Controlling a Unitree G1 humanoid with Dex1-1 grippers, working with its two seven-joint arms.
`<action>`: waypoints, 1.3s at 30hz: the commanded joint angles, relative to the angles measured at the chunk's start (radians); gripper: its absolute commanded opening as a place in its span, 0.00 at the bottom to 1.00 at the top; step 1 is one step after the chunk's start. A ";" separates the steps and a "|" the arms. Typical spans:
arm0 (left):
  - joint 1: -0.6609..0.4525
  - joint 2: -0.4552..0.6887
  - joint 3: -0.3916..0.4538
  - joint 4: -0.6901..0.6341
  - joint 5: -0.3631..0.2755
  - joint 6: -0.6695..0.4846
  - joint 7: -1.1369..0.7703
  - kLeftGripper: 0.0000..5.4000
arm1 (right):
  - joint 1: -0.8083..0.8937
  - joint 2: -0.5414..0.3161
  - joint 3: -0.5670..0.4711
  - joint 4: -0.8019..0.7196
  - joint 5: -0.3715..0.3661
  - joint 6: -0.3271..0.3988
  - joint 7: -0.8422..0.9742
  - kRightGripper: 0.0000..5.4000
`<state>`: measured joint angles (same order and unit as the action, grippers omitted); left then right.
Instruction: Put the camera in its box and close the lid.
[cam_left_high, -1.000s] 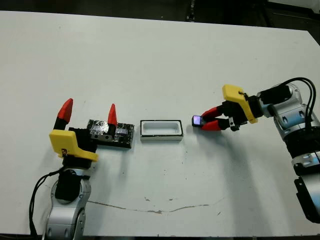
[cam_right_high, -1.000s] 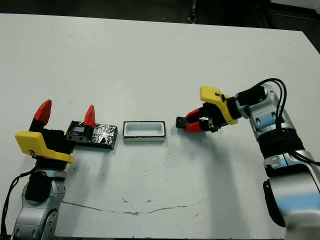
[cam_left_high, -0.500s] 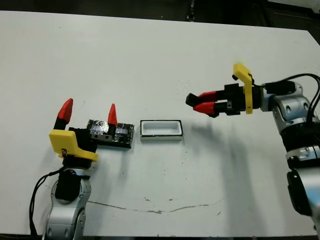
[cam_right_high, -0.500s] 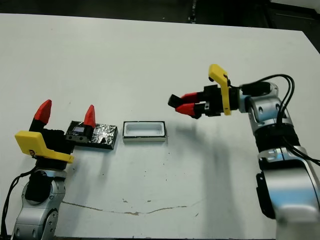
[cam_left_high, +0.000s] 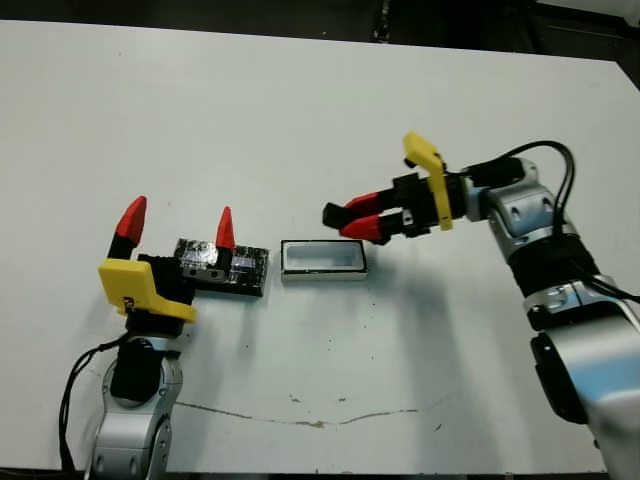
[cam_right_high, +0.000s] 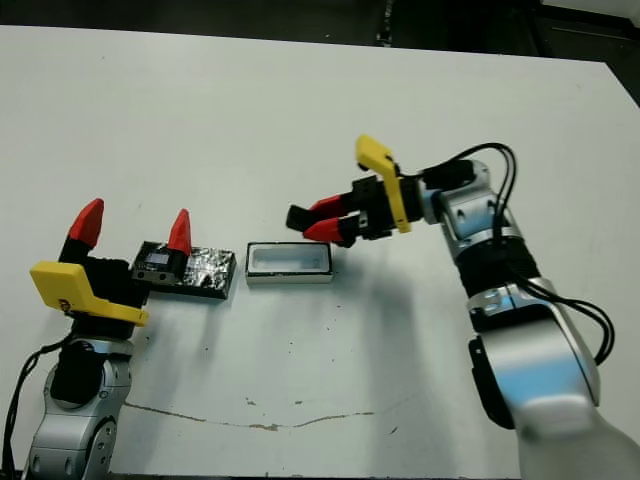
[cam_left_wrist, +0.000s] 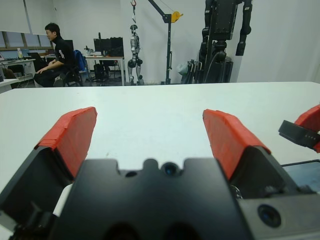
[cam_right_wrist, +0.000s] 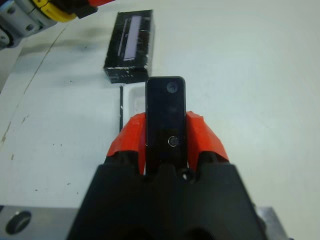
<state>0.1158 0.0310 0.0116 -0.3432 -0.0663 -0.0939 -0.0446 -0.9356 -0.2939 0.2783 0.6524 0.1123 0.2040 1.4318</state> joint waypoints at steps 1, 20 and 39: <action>0.005 -0.001 -0.004 -0.002 0.006 0.004 0.000 1.00 | 0.007 0.012 0.014 -0.032 -0.001 0.023 0.000 0.31; 0.012 -0.003 -0.009 0.002 0.012 -0.002 0.004 1.00 | 0.040 0.046 0.055 -0.097 -0.008 0.076 -0.030 0.31; 0.017 -0.007 -0.004 0.004 -0.001 -0.002 0.002 1.00 | 0.075 0.058 0.070 -0.044 -0.010 -0.007 -0.017 0.31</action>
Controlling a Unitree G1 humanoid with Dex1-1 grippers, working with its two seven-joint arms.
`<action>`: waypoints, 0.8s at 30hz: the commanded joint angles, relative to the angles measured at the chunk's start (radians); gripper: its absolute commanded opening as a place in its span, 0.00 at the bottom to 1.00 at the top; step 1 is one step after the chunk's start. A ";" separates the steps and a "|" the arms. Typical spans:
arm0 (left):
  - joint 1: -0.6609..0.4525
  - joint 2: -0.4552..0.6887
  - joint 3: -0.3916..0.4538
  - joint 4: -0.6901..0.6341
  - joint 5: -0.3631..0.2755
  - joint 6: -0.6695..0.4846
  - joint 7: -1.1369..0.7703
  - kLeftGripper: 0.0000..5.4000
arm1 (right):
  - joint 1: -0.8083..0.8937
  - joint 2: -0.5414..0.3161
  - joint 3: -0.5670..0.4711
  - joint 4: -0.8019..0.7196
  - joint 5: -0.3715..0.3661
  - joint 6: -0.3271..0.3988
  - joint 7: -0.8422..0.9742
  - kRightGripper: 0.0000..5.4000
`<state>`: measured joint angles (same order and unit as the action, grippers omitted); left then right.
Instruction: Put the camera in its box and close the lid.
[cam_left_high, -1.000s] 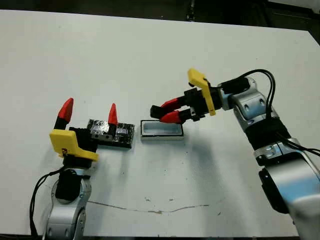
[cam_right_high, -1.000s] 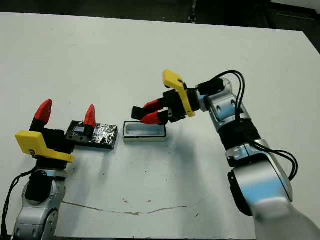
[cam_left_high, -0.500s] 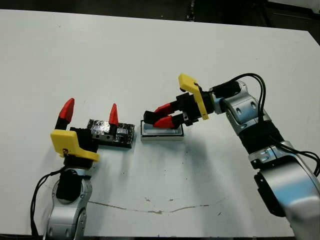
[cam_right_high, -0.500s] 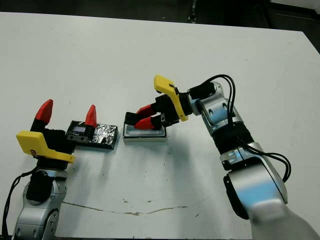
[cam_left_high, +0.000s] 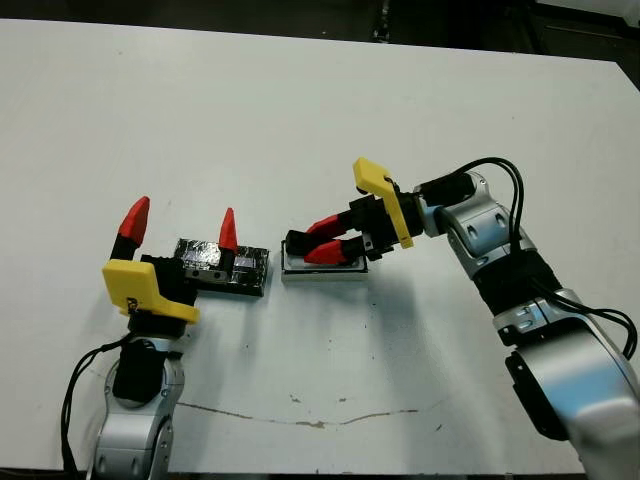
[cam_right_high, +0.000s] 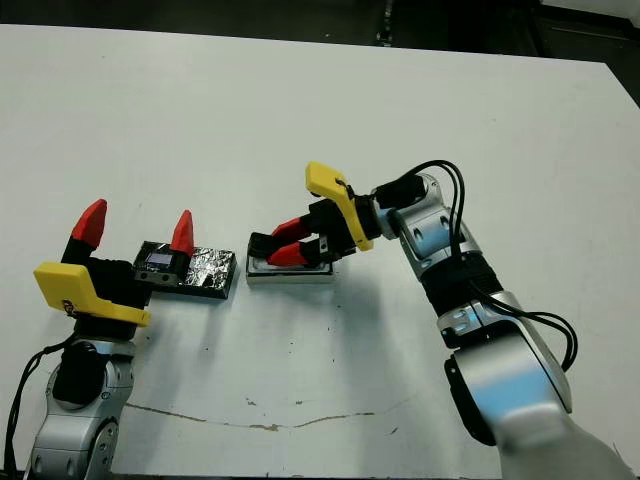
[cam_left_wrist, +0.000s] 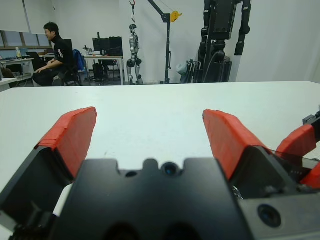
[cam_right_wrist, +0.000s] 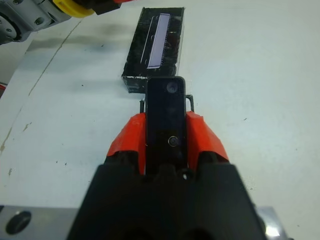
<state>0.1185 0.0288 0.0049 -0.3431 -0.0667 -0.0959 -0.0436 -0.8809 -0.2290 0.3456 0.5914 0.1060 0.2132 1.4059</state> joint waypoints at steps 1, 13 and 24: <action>0.015 -0.004 0.002 0.001 0.000 0.003 0.002 1.00 | 0.020 -0.008 0.004 0.019 -0.006 -0.020 0.011 0.31; 0.020 -0.004 0.001 -0.006 0.003 0.012 0.005 1.00 | 0.035 -0.033 0.013 0.017 -0.025 -0.043 0.008 0.31; 0.020 -0.004 0.001 -0.004 0.000 0.012 0.003 1.00 | 0.046 -0.065 0.011 -0.025 -0.046 -0.051 -0.017 0.31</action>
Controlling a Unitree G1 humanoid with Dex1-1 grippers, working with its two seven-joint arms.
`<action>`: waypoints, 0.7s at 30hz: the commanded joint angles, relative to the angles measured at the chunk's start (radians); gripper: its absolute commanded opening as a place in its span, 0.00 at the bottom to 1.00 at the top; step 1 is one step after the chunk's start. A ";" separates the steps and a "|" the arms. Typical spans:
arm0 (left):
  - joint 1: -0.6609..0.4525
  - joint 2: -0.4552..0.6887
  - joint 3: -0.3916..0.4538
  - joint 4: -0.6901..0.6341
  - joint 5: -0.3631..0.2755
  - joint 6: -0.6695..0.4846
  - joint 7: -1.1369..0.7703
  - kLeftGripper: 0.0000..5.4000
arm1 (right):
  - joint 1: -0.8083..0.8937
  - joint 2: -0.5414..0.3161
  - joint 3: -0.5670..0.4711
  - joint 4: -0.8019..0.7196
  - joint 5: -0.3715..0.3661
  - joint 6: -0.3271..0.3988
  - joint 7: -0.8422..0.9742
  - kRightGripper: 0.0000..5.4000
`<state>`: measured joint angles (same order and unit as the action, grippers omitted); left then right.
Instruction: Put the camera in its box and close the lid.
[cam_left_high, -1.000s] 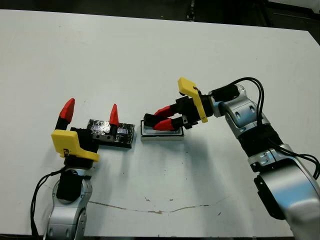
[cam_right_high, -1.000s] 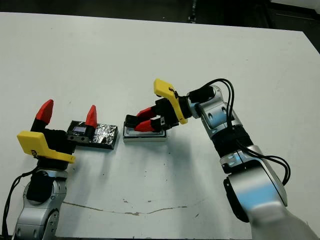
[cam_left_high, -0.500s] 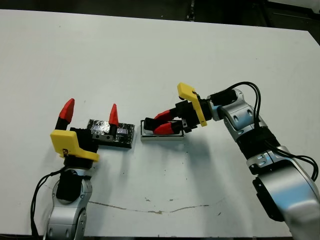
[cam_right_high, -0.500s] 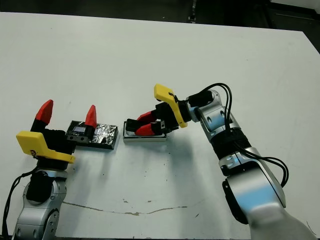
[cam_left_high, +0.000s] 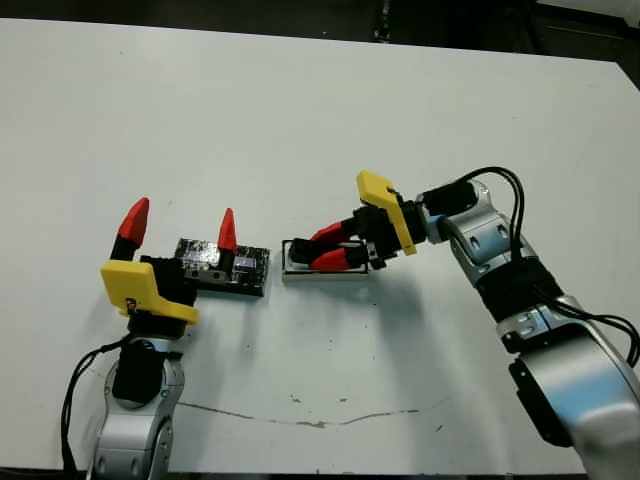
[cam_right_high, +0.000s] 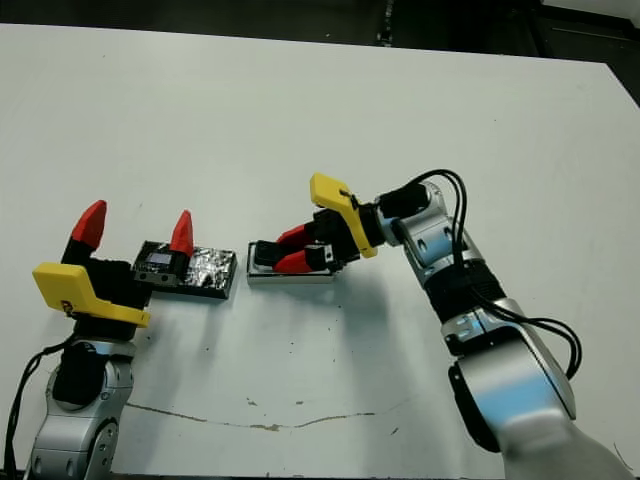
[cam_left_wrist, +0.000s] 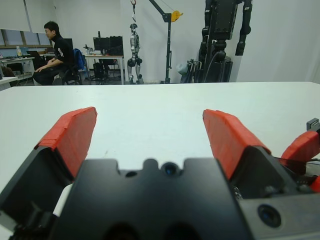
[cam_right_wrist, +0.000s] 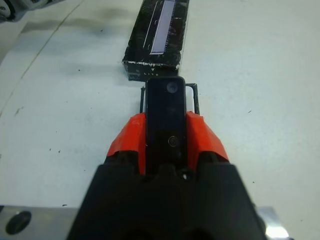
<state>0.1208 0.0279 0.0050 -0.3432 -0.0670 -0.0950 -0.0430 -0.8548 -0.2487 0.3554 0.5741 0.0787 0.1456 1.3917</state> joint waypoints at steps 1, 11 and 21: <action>0.018 -0.003 0.001 -0.005 -0.002 0.012 0.002 1.00 | 0.020 -0.049 0.004 -0.011 -0.024 0.014 -0.003 0.31; 0.020 -0.002 -0.001 0.002 0.004 0.001 0.002 1.00 | 0.001 -0.057 0.025 0.006 -0.039 -0.043 0.045 0.47; 0.020 0.002 0.003 0.010 0.004 -0.010 -0.003 1.00 | -0.002 -0.063 0.005 0.020 -0.022 -0.093 0.048 0.75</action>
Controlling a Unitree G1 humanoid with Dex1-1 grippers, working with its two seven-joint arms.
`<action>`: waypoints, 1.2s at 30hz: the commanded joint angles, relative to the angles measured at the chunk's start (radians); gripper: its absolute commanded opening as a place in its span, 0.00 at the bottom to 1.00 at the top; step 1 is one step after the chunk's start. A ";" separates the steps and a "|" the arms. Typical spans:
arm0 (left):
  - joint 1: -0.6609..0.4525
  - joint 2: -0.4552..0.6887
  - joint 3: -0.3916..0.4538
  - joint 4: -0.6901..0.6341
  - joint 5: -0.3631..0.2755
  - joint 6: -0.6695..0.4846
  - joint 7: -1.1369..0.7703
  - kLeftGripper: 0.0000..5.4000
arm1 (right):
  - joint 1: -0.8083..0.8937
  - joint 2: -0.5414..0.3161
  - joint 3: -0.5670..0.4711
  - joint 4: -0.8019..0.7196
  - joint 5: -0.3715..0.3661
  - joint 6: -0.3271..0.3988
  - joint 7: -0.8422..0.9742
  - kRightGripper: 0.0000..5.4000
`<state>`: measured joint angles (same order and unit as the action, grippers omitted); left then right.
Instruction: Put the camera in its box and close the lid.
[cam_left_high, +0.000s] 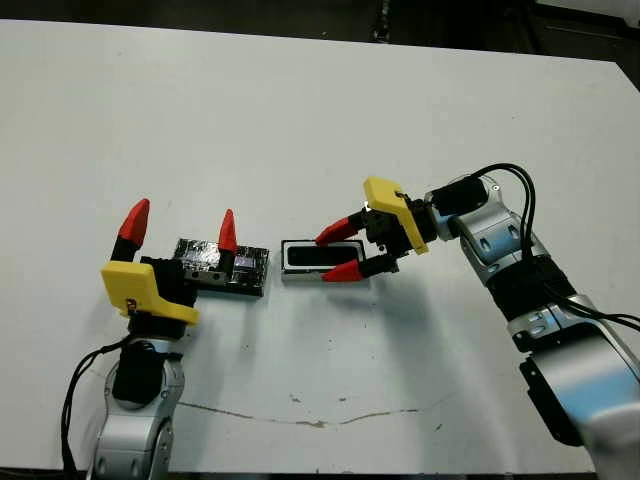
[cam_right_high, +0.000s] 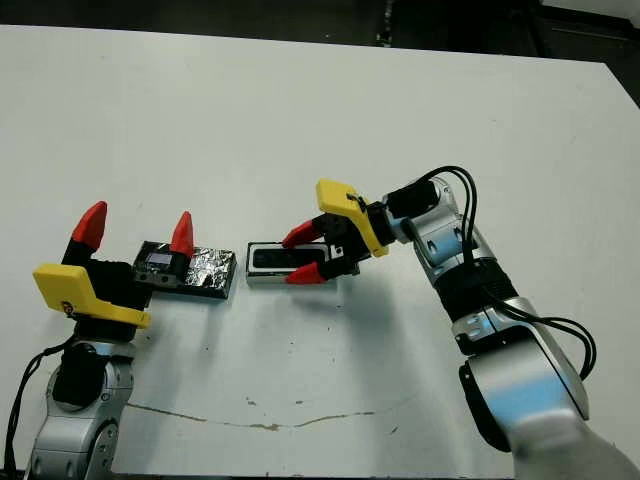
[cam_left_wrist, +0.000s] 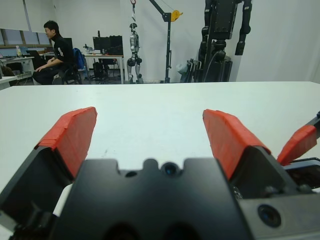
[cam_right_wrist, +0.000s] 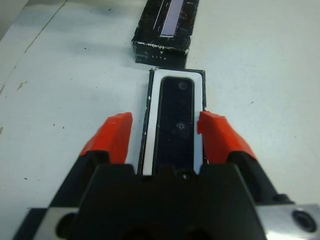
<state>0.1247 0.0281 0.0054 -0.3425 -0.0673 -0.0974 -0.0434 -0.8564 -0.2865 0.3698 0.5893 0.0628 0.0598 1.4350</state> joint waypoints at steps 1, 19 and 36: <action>0.016 0.002 0.002 0.010 0.005 -0.008 -0.002 1.00 | 0.002 -0.025 -0.014 0.009 0.000 -0.018 0.009 0.78; 0.022 0.000 0.000 -0.007 0.006 0.009 0.003 1.00 | 0.100 -0.147 -0.229 -0.277 0.203 0.233 -0.043 1.00; -0.091 0.171 0.094 -0.027 -0.066 0.122 -0.140 1.00 | 0.891 0.102 -0.647 -0.909 0.402 0.265 -0.870 0.77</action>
<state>0.0539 0.1468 0.0805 -0.3687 -0.1153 -0.0039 -0.1375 -0.0159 -0.2166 -0.2577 -0.3000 0.4513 0.3423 0.6099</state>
